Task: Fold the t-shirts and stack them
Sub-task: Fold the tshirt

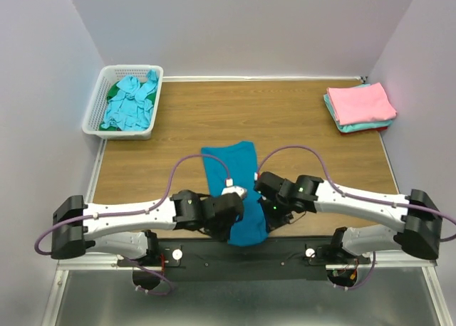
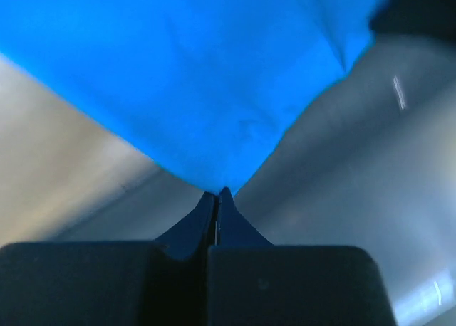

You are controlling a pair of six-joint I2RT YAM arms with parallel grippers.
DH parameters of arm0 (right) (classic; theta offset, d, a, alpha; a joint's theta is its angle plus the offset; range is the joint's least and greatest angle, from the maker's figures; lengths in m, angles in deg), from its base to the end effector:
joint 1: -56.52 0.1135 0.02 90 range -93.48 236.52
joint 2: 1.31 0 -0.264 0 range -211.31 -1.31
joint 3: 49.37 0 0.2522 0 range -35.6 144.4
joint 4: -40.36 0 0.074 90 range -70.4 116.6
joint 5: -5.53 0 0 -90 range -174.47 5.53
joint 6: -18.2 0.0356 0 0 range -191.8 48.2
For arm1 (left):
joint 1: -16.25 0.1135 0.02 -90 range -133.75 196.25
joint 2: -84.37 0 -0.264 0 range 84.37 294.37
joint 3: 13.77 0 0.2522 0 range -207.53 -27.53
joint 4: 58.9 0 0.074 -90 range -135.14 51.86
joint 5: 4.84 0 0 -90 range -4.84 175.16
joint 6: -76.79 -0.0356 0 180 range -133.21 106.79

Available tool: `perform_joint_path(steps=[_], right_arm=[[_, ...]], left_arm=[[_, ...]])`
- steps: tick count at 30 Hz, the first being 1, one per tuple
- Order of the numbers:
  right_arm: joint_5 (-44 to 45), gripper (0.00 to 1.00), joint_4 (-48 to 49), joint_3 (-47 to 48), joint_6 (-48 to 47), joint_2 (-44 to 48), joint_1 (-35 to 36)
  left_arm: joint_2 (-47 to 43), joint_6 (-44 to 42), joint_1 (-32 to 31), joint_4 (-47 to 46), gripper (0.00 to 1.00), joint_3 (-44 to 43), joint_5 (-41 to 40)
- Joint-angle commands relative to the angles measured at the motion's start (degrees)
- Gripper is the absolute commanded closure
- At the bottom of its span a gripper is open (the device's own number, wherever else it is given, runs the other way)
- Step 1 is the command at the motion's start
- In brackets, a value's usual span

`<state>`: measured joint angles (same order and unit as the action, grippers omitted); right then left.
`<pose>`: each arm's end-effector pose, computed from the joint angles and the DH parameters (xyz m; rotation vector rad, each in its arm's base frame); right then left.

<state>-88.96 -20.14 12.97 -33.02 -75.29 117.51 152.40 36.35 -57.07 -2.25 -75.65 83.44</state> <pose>0.1080 0.2005 0.2121 -0.5899 2.9104 0.4318 0.0648 -0.2124 0.2338 0.5728 2.7729 -0.5813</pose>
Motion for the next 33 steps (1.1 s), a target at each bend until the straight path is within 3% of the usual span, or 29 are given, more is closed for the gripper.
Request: perform_joint_path(steps=[1, 5, 8, 17, 24, 30, 33], right_arm=[[-3.1, 0.99, -10.9, 0.5, 7.2, 5.1, 2.8], [10.9, 0.99, -21.0, 12.0, 4.9, 2.4, 1.7], [13.5, 0.99, -22.8, 23.8, -1.8, -2.8, -1.7], [11.2, 0.99, -21.3, 49.2, -16.4, -19.6, -15.0], [5.4, 0.99, -18.8, 69.3, -23.3, -39.1, -18.5], [4.8, 0.99, -8.8, 73.6, -26.9, -48.0, -20.2], [-1.6, 0.99, -2.9, 73.2, -27.0, -50.2, -21.5]], left_arm=[[-3.2, 13.0, -6.1, 5.7, 1.00, 2.2, 5.3], [-6.8, 10.9, -1.5, 7.1, 1.00, -0.9, -1.5], [-8.3, 5.3, 6.9, 6.2, 1.00, -3.6, -2.5], [-9.1, -5.6, 28.0, -2.2, 1.00, -4.9, -0.8], [-7.2, -8.9, 42.9, -14.8, 1.00, 2.5, 7.1], [-4.1, -9.0, 51.5, -22.1, 1.00, 8.2, 8.4], [-4.5, -9.1, 54.6, -25.8, 1.00, 11.1, 8.9]])
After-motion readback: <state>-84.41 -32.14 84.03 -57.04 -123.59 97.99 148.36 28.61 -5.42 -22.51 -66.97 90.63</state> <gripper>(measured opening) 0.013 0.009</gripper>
